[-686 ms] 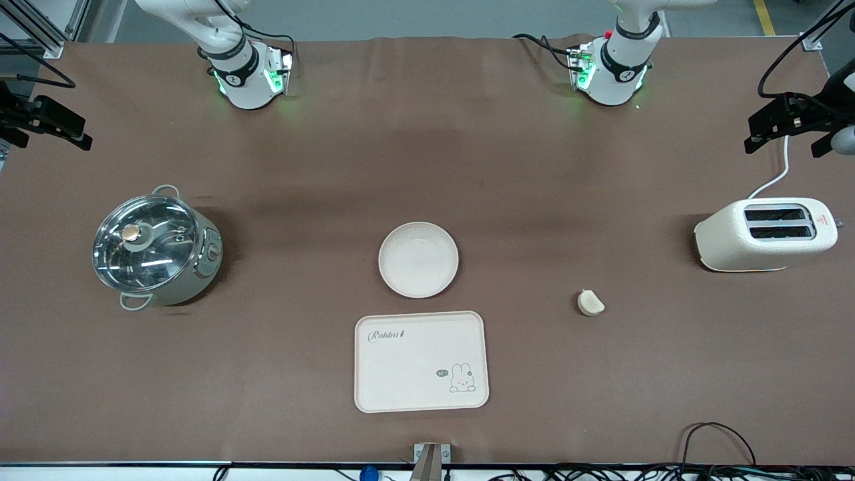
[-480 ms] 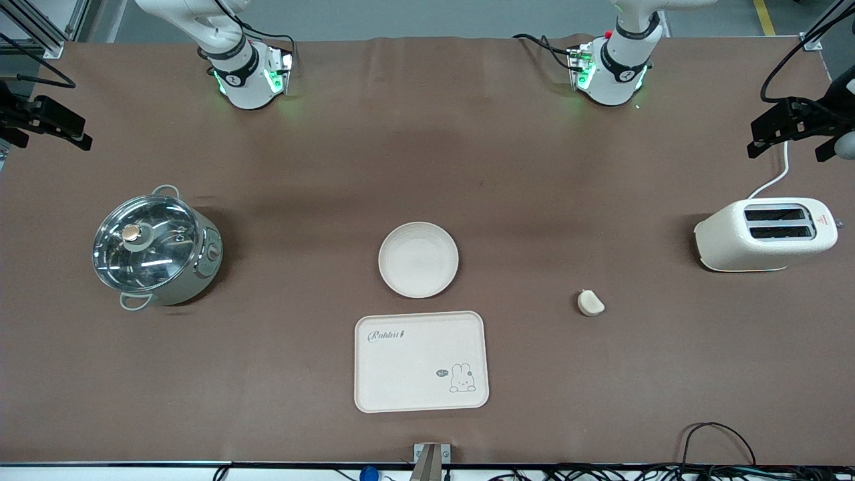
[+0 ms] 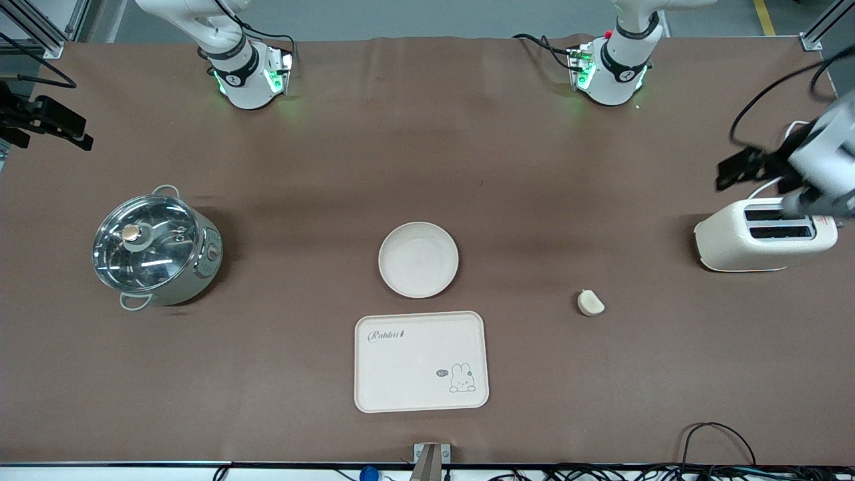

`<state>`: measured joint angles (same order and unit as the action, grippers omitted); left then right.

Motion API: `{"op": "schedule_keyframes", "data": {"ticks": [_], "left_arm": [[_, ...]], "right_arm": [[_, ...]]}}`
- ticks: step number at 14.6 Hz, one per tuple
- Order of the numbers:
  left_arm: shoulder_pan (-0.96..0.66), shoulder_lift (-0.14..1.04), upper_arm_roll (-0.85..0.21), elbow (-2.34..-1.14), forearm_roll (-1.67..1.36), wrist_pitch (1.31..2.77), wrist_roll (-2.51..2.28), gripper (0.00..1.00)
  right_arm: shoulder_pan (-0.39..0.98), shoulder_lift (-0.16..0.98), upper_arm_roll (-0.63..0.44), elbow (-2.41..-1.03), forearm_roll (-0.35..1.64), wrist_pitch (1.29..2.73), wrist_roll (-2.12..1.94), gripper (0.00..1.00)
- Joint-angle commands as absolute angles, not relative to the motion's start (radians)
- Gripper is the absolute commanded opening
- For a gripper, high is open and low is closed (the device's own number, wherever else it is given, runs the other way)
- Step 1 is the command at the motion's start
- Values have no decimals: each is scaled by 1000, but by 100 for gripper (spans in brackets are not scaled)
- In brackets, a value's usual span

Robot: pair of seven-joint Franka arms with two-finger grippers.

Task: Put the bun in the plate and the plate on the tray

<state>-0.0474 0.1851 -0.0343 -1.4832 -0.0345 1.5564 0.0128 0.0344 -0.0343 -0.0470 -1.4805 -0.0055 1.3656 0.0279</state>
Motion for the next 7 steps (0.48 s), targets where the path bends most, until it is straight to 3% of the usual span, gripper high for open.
{"op": "schedule_keyframes", "data": {"ticks": [1,4,7], "left_arm": [[-54,393,-41,-1486,-100,1724,-21,100],[-90,544,-64,-1491,-149,1920,-55,100],[-155,645,-63,-1493,-140,1986,-75,100]], "right_arm": [[54,3,-44,-1552,38,1448,38,100],[96,47,-44,-1637,80,1577,50,100],[167,81,-44,-1733,133,1693,159,100]]}}
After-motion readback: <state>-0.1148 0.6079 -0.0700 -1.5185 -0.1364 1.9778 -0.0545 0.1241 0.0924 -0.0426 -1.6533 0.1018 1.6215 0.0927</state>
